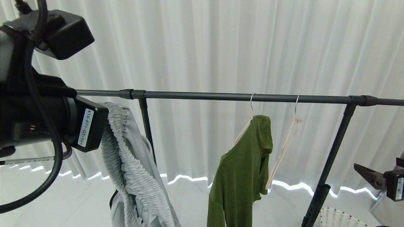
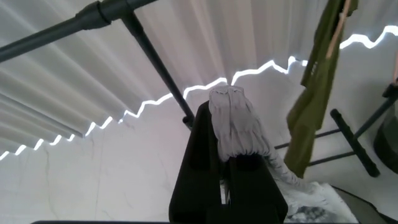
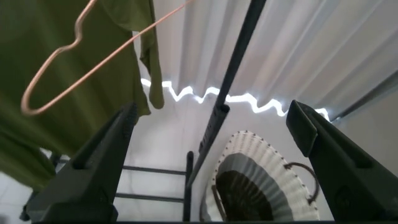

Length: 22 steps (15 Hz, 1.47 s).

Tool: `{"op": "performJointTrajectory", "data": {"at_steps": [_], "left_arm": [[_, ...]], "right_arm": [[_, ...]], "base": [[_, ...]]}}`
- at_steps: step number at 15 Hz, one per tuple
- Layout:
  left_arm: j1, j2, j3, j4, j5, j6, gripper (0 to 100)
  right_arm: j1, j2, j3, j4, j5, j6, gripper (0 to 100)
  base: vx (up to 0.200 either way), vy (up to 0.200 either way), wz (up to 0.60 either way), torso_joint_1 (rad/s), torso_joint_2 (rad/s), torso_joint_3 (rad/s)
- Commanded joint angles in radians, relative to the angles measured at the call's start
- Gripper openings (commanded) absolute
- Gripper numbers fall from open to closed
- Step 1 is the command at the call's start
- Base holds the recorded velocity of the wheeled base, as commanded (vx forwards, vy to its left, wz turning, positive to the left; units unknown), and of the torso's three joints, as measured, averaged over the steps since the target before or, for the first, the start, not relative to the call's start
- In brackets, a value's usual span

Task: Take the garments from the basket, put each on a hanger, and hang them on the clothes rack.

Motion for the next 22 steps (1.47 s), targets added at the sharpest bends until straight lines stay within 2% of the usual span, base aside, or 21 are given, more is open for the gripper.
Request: {"op": "performJointTrajectory", "data": {"at_steps": [1,3,5,10,12,17,22], "left_arm": [[0.003,0.002,0.023,-0.004,0.000,-0.002,0],[0.003,-0.004,0.080,-0.063,0.000,0.000,0],[0.003,-0.012,0.153,-0.146,0.000,0.000,0],[0.000,-0.087,0.302,-0.158,-0.004,0.000,0],[0.000,-0.107,0.310,-0.158,-0.004,0.000,0],[0.002,-0.122,0.310,-0.158,-0.004,0.001,0],[-0.001,-0.122,0.313,-0.158,-0.004,0.001,0]], "right_arm": [[0.001,0.034,-0.012,-0.001,0.000,0.005,100],[0.010,0.084,-0.055,-0.001,0.001,0.016,100],[0.047,0.144,-0.112,-0.001,0.000,0.033,100],[0.239,0.278,-0.232,0.013,-0.002,0.090,100],[0.265,0.325,-0.251,0.016,-0.003,0.097,100],[0.262,0.489,-0.290,0.014,-0.035,0.174,100],[0.260,0.526,-0.316,0.017,-0.039,0.179,100]], "base": [[0.200,0.000,0.00,0.002,0.00,0.007],[0.200,0.000,0.00,0.005,0.01,0.005],[0.000,0.000,0.00,0.000,0.00,0.000],[0.000,0.000,0.00,0.000,0.00,0.000],[0.000,0.000,0.00,0.000,0.00,0.000],[0.000,0.000,0.00,0.000,0.00,0.000],[0.000,0.000,0.00,0.000,0.00,0.000]]}}
